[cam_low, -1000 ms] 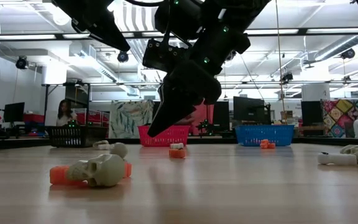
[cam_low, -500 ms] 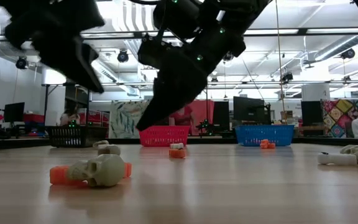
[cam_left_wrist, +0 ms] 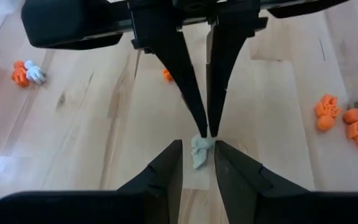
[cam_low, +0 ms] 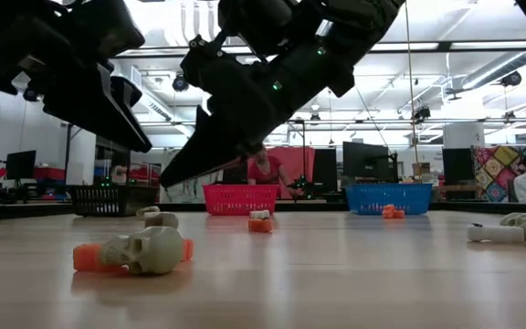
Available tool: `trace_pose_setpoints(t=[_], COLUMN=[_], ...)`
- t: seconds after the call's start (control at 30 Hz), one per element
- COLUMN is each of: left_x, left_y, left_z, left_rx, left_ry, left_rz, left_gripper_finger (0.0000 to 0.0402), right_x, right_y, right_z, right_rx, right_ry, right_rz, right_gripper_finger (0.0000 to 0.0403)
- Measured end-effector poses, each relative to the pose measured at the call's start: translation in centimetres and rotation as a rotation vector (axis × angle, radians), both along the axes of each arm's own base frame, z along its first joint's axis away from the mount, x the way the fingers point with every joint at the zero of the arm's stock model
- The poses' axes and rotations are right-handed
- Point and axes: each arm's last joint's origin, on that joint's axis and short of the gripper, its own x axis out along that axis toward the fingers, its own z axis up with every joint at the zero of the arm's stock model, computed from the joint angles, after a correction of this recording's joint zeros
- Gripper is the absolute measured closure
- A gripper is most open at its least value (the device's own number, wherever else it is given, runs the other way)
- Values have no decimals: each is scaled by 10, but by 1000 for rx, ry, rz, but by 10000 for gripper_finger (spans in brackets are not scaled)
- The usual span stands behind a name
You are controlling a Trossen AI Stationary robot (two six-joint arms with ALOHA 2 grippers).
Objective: Sort Halloween decoration
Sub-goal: Put the white skull toy into the red bin
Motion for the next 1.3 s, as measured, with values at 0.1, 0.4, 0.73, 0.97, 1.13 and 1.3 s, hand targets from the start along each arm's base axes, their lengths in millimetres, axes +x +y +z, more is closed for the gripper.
trace_pose_setpoints(t=[0.1,0.4,0.73,0.97,1.13,1.3], left_x=[0,0,0,0,0,-2], left_y=[0,0,0,0,0,0], left_z=[1,1,1,1,1,-1], left_rx=[3,6,4,-3,-5,0], left_ry=[5,9,9,11,13,31], left_rz=[-1,-2,0,8,10,14], left_gripper_finger=[326,326,326,326,326,326], right_x=[0,0,-2,4,5,5], right_y=[1,-1,-1,1,-1,-2], right_z=[0,0,-5,-38,-45,-45], right_rx=[4,26,55,60,70,50], right_ry=[-3,1,19,32,42,39], right_rz=[-1,-79,-130,-133,-146,-132], right_gripper_finger=[385,257,183,194,215,271])
